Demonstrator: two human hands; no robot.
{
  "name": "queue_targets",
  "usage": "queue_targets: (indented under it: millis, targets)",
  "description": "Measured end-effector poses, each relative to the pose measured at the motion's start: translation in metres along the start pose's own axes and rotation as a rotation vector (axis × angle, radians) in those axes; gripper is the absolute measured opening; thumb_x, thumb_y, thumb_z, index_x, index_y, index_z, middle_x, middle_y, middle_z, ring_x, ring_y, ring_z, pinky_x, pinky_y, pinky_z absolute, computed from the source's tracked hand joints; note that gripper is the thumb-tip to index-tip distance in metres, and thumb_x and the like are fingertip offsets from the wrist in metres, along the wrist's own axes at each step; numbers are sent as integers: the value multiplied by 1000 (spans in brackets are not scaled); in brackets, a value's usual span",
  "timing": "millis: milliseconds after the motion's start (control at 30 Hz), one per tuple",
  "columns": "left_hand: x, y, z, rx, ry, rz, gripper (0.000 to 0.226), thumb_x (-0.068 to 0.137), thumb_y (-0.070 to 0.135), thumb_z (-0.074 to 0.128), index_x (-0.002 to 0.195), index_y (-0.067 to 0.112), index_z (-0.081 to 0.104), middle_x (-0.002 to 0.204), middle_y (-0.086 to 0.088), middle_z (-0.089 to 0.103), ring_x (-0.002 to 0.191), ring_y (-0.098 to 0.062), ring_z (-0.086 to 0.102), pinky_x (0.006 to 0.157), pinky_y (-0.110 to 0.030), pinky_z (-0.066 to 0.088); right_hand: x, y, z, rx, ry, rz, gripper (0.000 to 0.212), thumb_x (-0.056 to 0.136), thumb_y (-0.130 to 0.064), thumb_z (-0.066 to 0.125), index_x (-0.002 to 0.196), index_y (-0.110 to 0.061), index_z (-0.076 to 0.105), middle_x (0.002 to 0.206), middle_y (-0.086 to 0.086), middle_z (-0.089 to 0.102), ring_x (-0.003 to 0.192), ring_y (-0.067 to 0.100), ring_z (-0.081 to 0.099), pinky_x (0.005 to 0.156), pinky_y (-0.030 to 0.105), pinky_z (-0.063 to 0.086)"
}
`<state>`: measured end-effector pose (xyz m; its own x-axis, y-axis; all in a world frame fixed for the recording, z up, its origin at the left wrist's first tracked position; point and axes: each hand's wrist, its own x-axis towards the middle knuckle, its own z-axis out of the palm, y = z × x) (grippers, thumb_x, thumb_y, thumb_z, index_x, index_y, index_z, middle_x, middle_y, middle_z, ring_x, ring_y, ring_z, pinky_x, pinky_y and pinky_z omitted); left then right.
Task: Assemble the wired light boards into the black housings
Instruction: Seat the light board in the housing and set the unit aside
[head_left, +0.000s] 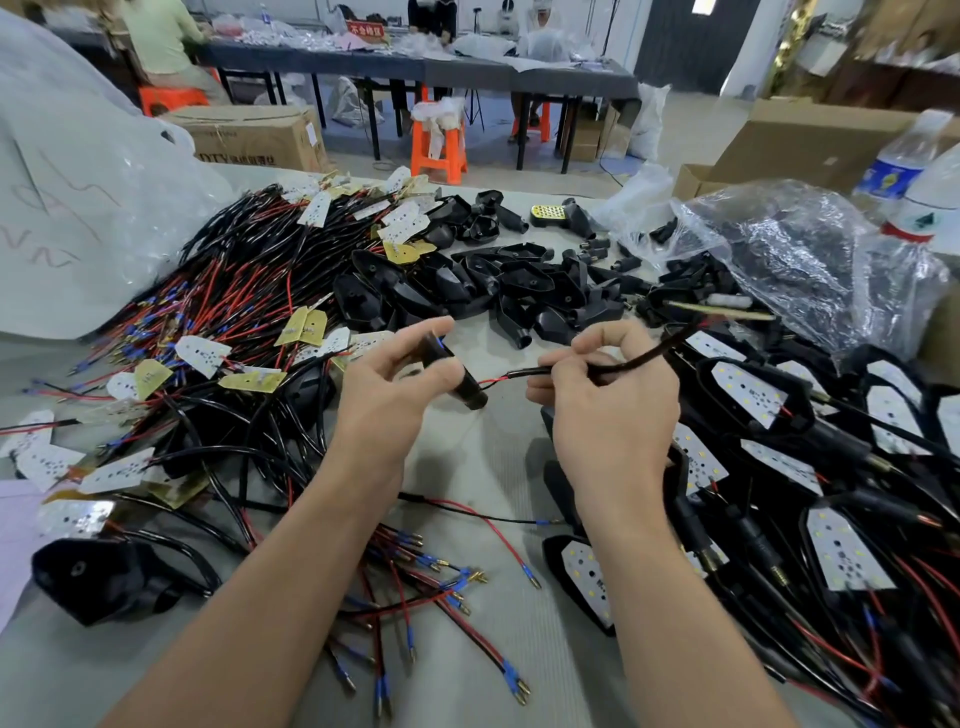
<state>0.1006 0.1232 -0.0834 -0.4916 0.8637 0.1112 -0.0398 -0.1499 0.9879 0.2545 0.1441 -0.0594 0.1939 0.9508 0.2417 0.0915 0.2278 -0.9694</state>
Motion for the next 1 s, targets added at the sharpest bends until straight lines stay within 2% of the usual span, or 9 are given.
queue_targets:
  millis: [67,200,300,400,467,600,767,867,1000]
  targets:
    - [3,2,1,-162,-44,-45,36,93,0,66,118,25,75,109,14,75,106,0,65,106,-27,49,1,-1,-1,85,-41,60,20,82,-1,53,88,-19,57,73,5,75,59,23,74,70,53,63]
    - [7,5,-4,-212,-167,-108,37,102,7,56,120,32,75,101,25,73,95,2,63,85,-23,58,2,0,-3,-61,-5,39,19,82,-8,53,86,-27,55,67,4,73,55,20,72,68,51,61]
    - [10,4,-10,-126,-199,-81,40,104,9,53,121,39,75,120,11,66,106,-9,59,83,-26,56,3,2,-2,-151,25,13,18,81,-14,55,85,-31,53,68,5,71,60,27,70,69,49,58]
    - [11,4,-12,-89,-208,-17,45,105,7,49,124,40,73,116,0,64,94,-13,58,90,-37,55,2,1,0,-225,-10,-17,18,79,-13,57,85,-31,54,64,5,70,59,24,68,66,43,57]
    - [10,5,-12,-89,-238,12,44,106,10,47,123,40,74,117,-1,71,92,-12,59,82,-33,55,2,-2,0,-122,-73,2,20,79,-7,59,86,-26,55,64,9,69,55,22,68,57,37,56]
    - [6,4,-10,-178,-295,-37,39,108,16,42,124,29,75,122,-5,73,97,-16,66,76,-32,58,3,-10,-1,498,-217,239,23,85,13,64,88,-10,60,74,20,64,53,18,61,52,25,52]
    - [2,1,0,-371,-339,-148,38,110,15,39,126,22,73,108,-11,75,85,-22,67,76,-31,59,-2,-9,4,421,-516,265,19,96,9,53,94,-4,66,83,12,72,64,18,64,62,25,56]
    - [4,0,1,-339,-252,-208,36,110,15,41,136,20,65,109,-9,78,90,-18,72,73,-28,59,-4,-11,6,441,-527,275,25,105,1,43,90,-5,61,82,14,72,61,19,68,61,29,60]
    - [12,1,-4,-280,30,-241,31,109,17,45,132,14,65,109,-2,78,87,-17,67,68,-33,56,4,-9,3,507,-309,206,21,107,-2,40,93,-6,56,73,12,71,54,21,67,54,30,59]
